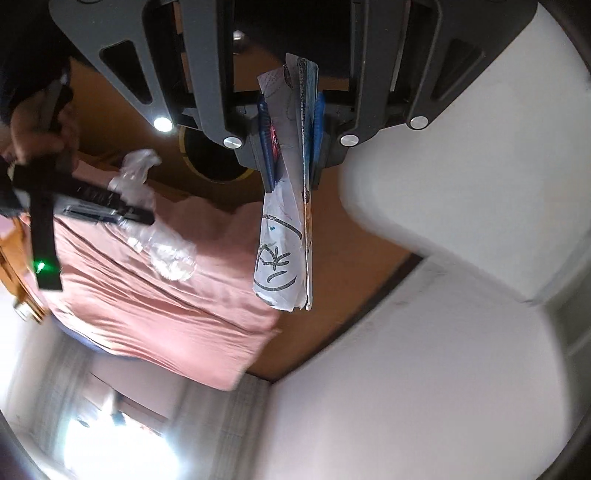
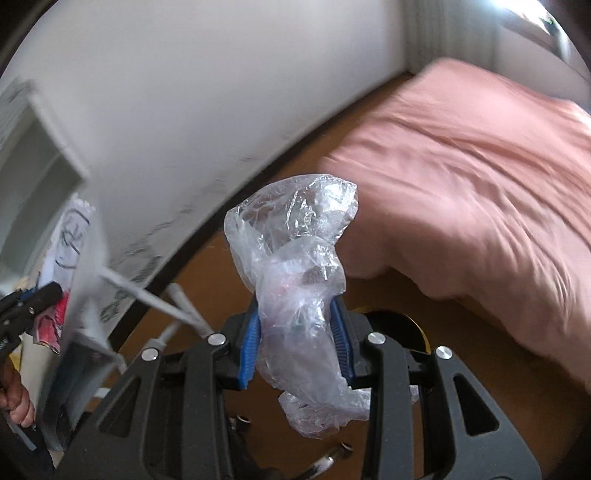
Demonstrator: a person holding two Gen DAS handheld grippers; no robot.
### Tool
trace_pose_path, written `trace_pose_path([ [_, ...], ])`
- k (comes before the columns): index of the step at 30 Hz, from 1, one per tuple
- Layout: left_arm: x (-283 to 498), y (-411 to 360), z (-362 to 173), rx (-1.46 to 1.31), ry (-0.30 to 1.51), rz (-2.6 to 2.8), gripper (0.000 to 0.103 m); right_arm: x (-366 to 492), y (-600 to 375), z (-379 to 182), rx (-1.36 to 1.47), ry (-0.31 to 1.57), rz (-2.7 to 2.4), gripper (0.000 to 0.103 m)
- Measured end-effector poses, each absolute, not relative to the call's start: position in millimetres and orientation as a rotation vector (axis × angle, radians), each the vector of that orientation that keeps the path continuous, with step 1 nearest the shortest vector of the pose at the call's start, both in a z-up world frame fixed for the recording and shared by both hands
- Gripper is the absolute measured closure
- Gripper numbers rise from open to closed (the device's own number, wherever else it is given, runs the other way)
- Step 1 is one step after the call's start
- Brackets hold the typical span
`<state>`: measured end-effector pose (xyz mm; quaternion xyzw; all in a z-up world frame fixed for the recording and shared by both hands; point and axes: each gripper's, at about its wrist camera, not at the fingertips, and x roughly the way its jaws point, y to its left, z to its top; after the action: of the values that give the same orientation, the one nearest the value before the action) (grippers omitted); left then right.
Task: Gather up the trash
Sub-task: 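Carry both items over the black bin and open both grippers to drop them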
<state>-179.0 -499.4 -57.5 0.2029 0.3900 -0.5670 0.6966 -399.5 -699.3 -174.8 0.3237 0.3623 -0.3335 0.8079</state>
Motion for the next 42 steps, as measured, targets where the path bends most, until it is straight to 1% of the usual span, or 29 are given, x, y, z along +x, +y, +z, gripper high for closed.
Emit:
trace_pose_path([
  [7, -235.6, -592.5, -133.7, 0.576, 0.967, -1.371, 0.086, -446.7, -730.0, -253.2, 0.825, 0.892, -0.812, 0.068],
  [12, -269.1, -632.4, -185.3, 0.655, 1.053, -1.390, 0.086, -455.1, -741.4, -299.5, 0.888, 0.958, -0.801, 0.068],
  [17, -295.4, -637.0, -210.6, 0.701, 1.090, -1.396, 0.086, -459.1, -748.8, -323.7, 0.932, 0.983, -0.783, 0.068],
  [22, -302.2, -639.3, -221.5, 0.724, 1.108, -1.391, 0.085, -457.6, -749.3, -323.2, 0.941, 0.973, -0.785, 0.067],
  [24, -304.7, -644.5, -226.4, 0.728, 1.117, -1.389, 0.085, -457.0, -749.5, -324.0, 0.931, 0.979, -0.792, 0.062],
  [25, -305.5, -645.4, -227.5, 0.731, 1.118, -1.389, 0.085, -456.9, -748.7, -323.9, 0.927, 0.980, -0.794, 0.055],
  [26, -306.0, -643.5, -227.6, 0.738, 1.118, -1.388, 0.085, -456.8, -749.0, -323.6, 0.926, 0.978, -0.797, 0.044],
  [28, -308.6, -647.1, -230.8, 0.747, 1.126, -1.392, 0.085, -457.8, -749.6, -321.1, 0.921, 0.962, -0.802, 0.036],
  [33, -315.9, -655.5, -239.7, 0.771, 1.139, -1.406, 0.085, -462.4, -755.2, -312.9, 0.930, 0.926, -0.828, 0.036],
  [35, -319.7, -660.9, -241.5, 0.778, 1.137, -1.410, 0.077, -467.4, -758.4, -309.7, 0.942, 0.900, -0.851, 0.036],
  [36, -321.4, -663.0, -241.8, 0.781, 1.134, -1.414, 0.063, -469.8, -760.3, -308.3, 0.947, 0.890, -0.859, 0.036],
  [37, -323.0, -664.9, -241.8, 0.783, 1.132, -1.413, 0.044, -472.7, -761.5, -306.5, 0.954, 0.877, -0.868, 0.036],
  [38, -323.9, -665.5, -239.8, 0.779, 1.120, -1.410, 0.039, -475.0, -763.1, -305.1, 0.958, 0.866, -0.876, 0.036],
  [42, -325.1, -662.7, -229.7, 0.768, 1.092, -1.416, 0.035, -477.4, -764.4, -300.6, 0.957, 0.850, -0.887, 0.035],
])
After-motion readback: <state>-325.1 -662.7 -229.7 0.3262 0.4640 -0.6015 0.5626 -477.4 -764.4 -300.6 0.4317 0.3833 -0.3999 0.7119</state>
